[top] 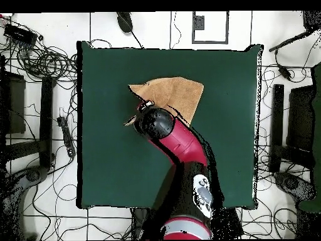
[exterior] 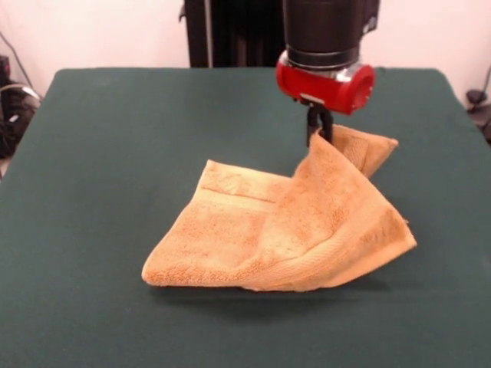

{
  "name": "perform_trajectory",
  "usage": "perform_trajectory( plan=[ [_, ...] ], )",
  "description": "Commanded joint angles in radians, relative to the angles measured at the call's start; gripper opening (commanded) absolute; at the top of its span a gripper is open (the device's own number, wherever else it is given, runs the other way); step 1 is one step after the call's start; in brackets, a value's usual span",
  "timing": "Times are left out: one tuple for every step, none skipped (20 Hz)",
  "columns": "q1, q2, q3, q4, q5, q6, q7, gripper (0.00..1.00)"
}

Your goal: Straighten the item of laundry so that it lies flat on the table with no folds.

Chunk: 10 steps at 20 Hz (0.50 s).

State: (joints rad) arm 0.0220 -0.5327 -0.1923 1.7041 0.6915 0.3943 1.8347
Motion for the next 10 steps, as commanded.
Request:
perform_trajectory(
  plan=[
    [0.015, -0.021, 0.049, 0.167, -0.051, 0.046, 0.168, 0.00],
    [0.009, -0.025, 0.051, 0.178, -0.056, 0.017, 0.160, 0.00],
    [0.004, -0.030, 0.052, 0.189, -0.062, -0.012, 0.152, 0.00],
    [-0.133, -0.016, 0.235, 0.229, -0.105, -0.213, 0.131, 0.00],
    [-0.269, -0.002, 0.419, 0.270, -0.148, -0.414, 0.111, 0.00],
    [-0.349, 0.049, 0.531, 0.254, -0.211, -0.484, 0.113, 0.00],
    [-0.360, 0.086, 0.557, 0.213, -0.249, -0.494, 0.104, 0.00],
    [-0.366, 0.115, 0.579, 0.178, -0.280, -0.504, 0.117, 0.00],
    [-0.371, 0.144, 0.601, 0.143, -0.310, -0.514, 0.130, 0.00],
    [-0.383, 0.167, 0.634, 0.121, -0.331, -0.519, 0.146, 0.00]
  ],
)
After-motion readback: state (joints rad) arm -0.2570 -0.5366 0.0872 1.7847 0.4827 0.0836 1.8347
